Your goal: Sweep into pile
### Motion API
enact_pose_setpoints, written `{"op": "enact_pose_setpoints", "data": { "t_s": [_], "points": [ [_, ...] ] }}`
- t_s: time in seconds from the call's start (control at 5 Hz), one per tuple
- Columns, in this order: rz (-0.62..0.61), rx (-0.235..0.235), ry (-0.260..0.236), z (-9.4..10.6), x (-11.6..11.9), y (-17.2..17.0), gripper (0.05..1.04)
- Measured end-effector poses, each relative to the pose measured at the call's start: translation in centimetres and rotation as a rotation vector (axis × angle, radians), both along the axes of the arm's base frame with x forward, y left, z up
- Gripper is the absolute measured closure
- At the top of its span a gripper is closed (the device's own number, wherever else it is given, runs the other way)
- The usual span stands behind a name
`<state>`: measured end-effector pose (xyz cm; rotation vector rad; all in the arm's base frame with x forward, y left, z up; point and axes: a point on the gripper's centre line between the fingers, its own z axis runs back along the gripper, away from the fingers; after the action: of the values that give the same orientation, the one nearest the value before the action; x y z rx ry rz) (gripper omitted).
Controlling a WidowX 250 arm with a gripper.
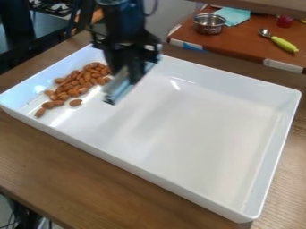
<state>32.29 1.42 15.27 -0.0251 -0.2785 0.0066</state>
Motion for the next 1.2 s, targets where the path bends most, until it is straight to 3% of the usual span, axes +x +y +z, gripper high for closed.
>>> {"op": "enact_pose_setpoints", "data": {
  "t_s": [0.2,0.4,0.8,1.0,1.2],
  "points": [
    [0.002,-0.026,0.045,-0.7,0.3,-2.2,0.716],
    [-0.009,-0.040,0.047,-0.6,0.6,-4.5,0.716],
    [0.001,-0.007,0.080,-2.9,1.1,-6.3,0.716],
    [-0.006,-0.007,0.069,-3.5,1.6,-6.3,0.675],
    [-0.030,-0.030,0.069,-3.4,1.7,-6.7,0.347]
  ]
}}
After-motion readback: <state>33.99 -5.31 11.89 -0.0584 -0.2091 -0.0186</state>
